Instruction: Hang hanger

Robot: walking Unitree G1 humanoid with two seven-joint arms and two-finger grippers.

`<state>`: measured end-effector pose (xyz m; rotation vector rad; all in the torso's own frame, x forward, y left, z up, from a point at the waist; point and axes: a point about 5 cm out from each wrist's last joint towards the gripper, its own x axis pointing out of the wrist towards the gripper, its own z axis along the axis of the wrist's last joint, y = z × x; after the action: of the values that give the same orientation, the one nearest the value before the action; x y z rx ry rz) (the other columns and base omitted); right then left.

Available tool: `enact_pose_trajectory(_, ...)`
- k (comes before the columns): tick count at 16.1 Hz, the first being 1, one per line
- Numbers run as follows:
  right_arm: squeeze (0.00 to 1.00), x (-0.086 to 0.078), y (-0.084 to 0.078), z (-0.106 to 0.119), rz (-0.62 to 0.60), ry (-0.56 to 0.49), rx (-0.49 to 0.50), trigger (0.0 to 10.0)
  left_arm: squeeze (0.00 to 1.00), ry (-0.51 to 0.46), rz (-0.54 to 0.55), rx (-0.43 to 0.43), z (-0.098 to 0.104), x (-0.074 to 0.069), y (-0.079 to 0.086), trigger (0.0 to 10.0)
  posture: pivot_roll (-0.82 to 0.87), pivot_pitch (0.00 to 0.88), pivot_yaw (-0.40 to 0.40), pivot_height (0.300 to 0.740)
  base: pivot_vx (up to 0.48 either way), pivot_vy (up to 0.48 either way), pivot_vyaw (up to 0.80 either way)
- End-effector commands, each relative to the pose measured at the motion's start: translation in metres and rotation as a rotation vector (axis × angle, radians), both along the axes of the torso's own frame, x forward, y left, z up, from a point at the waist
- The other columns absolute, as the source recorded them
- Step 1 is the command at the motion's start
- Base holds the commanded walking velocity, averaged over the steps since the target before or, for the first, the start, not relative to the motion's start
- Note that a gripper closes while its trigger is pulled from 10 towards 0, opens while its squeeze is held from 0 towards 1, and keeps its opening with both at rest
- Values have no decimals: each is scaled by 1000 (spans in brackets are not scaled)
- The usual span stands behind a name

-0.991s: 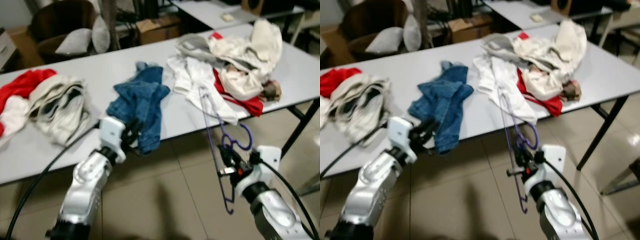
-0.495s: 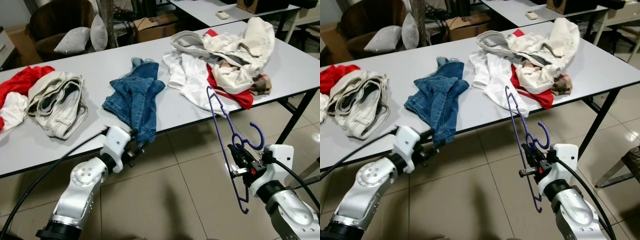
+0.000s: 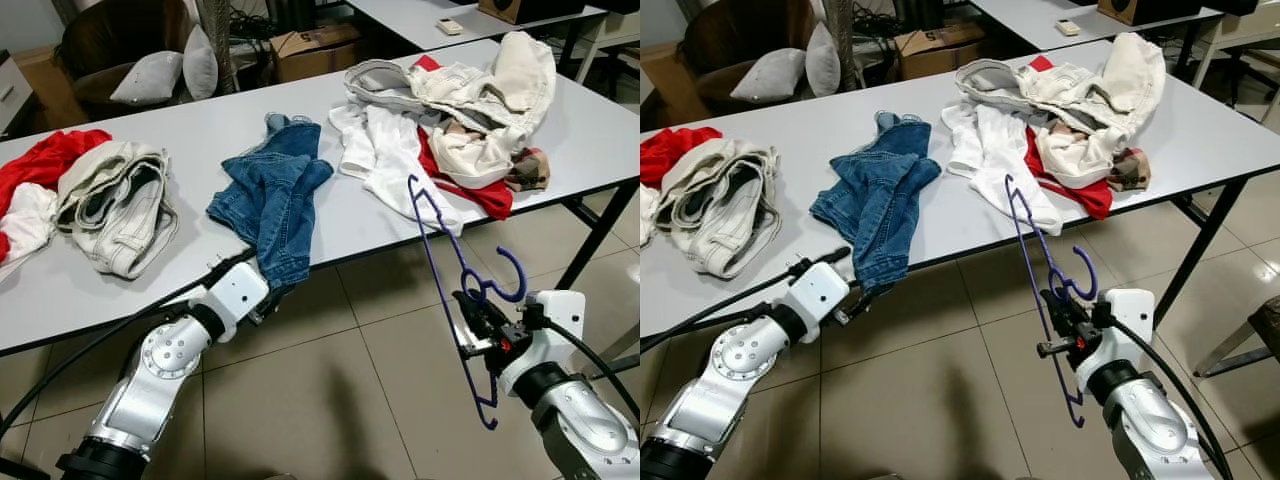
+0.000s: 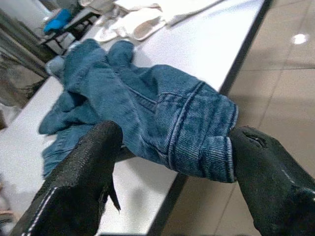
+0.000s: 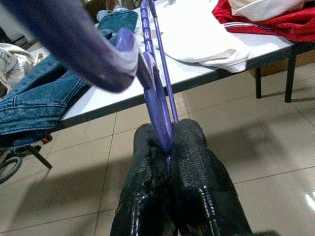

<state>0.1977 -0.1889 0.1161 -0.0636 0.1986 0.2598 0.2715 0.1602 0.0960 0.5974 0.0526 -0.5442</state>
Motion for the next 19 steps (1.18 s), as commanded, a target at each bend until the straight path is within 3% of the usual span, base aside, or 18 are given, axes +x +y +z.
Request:
enact_pose_trajectory(1, 0, 0, 4, 5, 21, -24, 15, 10000, 851, -25, 32, 17, 2, 2, 6, 10000, -144, 0, 126, 740, 0, 0, 0)
enact_pose_trajectory(2, 0, 1, 5, 6, 27, -26, 16, 10000, 149, -20, 67, -23, 0, 4, 5, 10000, -145, 0, 124, 740, 0, 0, 0)
enact_pose_trajectory(4, 0, 1, 5, 5, 31, -24, 14, 10000, 0, -8, 74, -48, -1, 4, 3, 9529, -143, 0, 123, 740, 0, 0, 0)
enact_pose_trajectory(6, 0, 1, 5, 4, 34, -20, 12, 10000, 0, 0, 19, -18, -4, -1, -1, 6902, -143, 0, 123, 740, 0, 0, 0)
enact_pose_trajectory(7, 0, 1, 5, 4, 35, -18, 11, 10000, 0, 33, -38, -22, -8, -6, -6, 10000, -143, 0, 123, 740, 0, 0, 0)
enact_pose_trajectory(12, 0, 2, 4, 4, 36, -18, 6, 10000, 0, 28, -29, 13, -11, -3, -10, 10000, -148, 0, 123, 740, 0, 0, 0)
enact_pose_trajectory(14, 0, 3, 4, 5, 37, -20, 4, 10000, 0, 20, 14, -24, -9, 1, -8, 10000, -151, 0, 121, 740, 0, 0, 0)
enact_pose_trajectory(18, 0, 4, 4, 6, 42, -22, 1, 10000, 0, 12, 90, 0, -9, 9, -3, 10000, -151, 0, 118, 740, 0, 0, 0)
enact_pose_trajectory(19, 0, 5, 4, 6, 45, -23, -1, 10000, 0, 5, 108, -8, -7, 12, -2, 6196, -151, 0, 118, 740, 0, 0, 0)
